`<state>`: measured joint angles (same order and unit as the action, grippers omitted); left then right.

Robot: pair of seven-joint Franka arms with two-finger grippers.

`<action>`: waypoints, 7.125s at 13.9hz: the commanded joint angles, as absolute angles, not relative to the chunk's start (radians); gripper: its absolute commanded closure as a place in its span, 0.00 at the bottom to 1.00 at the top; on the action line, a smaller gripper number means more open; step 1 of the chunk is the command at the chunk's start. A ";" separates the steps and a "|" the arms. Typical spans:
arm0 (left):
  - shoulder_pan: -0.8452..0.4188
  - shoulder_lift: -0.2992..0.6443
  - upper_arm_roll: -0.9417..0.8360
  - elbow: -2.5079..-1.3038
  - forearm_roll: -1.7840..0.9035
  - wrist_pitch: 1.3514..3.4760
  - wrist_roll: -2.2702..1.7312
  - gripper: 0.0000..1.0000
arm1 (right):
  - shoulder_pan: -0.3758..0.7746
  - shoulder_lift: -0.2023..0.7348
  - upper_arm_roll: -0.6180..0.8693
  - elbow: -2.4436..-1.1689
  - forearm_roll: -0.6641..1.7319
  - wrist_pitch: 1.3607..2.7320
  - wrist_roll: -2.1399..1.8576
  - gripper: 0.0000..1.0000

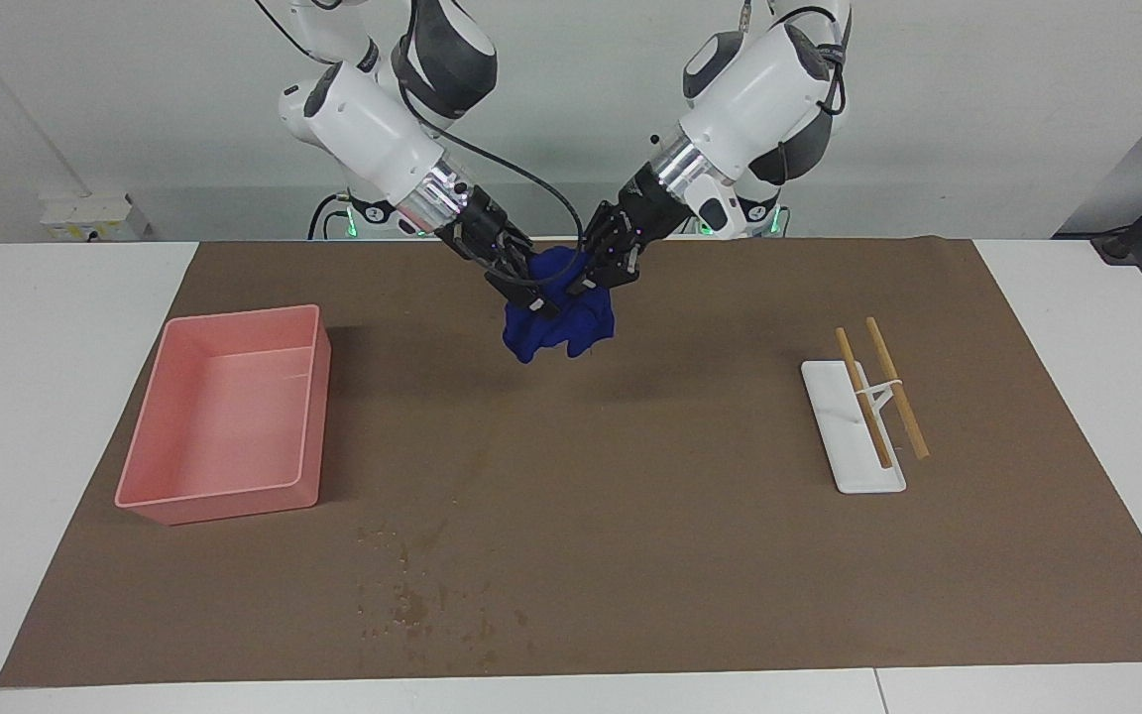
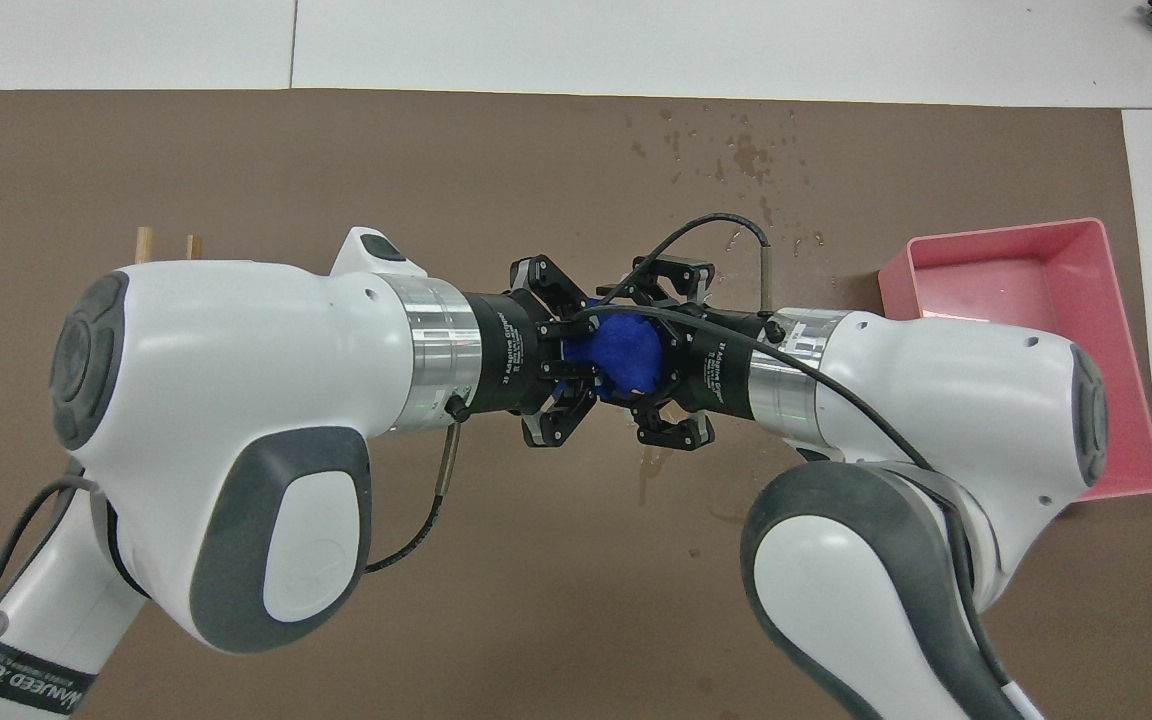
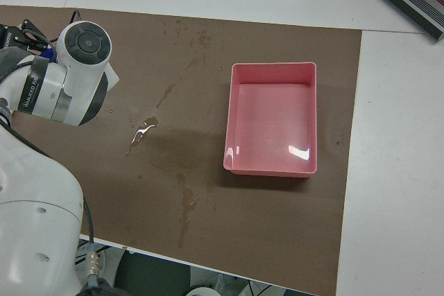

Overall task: Wipe water with towel using both arms
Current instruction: 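Grasp the towel with the right gripper and open the left gripper, then lower the towel onto the spill with the right gripper while the left gripper withdraws, then wipe the towel back and forth over the wet spill with the right gripper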

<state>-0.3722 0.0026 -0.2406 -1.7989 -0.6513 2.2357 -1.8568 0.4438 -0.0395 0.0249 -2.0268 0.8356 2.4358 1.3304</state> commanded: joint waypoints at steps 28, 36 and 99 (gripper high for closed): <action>-0.017 -0.021 -0.239 -1.810 -0.232 2.163 -0.894 0.00 | 0.449 -0.008 0.021 -2.120 0.227 2.112 0.354 1.00; 0.049 0.008 -0.241 -1.640 0.081 1.714 -0.108 0.00 | 0.399 0.156 0.021 -2.125 0.135 2.367 0.278 1.00; -0.051 -0.023 -0.069 -1.600 -0.002 1.539 -0.025 0.00 | 0.029 0.675 0.272 -1.586 -0.054 2.534 0.155 1.00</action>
<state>-0.0451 -0.0119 -0.0756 -1.5903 0.0102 1.5383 -0.0316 -0.0033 0.6461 0.2654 -1.6442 -0.0453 2.5315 0.1390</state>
